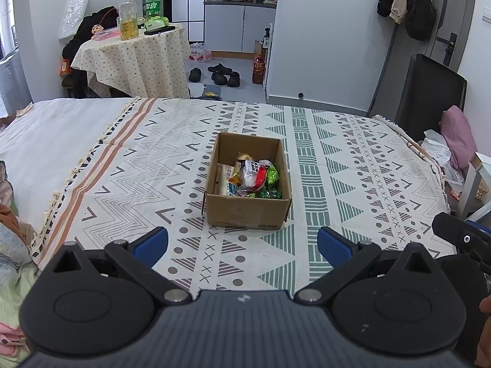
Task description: Organize snacks
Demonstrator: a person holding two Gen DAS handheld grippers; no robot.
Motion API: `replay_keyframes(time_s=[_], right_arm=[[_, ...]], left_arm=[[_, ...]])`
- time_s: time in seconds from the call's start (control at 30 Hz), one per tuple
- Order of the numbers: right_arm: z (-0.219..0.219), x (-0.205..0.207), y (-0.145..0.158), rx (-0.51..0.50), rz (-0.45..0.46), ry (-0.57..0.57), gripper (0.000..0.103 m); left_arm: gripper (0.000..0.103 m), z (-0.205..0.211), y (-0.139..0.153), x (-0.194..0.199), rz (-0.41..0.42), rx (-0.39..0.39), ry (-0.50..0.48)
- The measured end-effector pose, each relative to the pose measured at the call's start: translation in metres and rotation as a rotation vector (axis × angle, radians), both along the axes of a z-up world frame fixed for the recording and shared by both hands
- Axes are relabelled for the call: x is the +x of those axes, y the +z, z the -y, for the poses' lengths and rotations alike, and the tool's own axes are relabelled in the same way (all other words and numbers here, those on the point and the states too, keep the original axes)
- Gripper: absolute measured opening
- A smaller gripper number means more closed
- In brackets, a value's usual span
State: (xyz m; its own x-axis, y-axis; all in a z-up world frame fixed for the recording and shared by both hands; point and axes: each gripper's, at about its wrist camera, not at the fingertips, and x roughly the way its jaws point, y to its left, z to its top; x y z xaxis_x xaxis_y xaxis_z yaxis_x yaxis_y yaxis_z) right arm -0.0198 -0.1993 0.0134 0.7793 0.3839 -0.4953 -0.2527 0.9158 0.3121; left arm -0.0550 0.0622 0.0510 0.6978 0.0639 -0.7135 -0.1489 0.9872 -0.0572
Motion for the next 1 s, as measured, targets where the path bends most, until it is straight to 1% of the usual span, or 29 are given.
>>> replay_keyframes(time_s=[1.0], right_arm=[[0.0013, 0.0004, -0.0012, -0.004, 0.0, 0.0, 0.103]], left_arm=[[0.103, 0.0004, -0.0006, -0.0004, -0.007, -0.002, -0.003]])
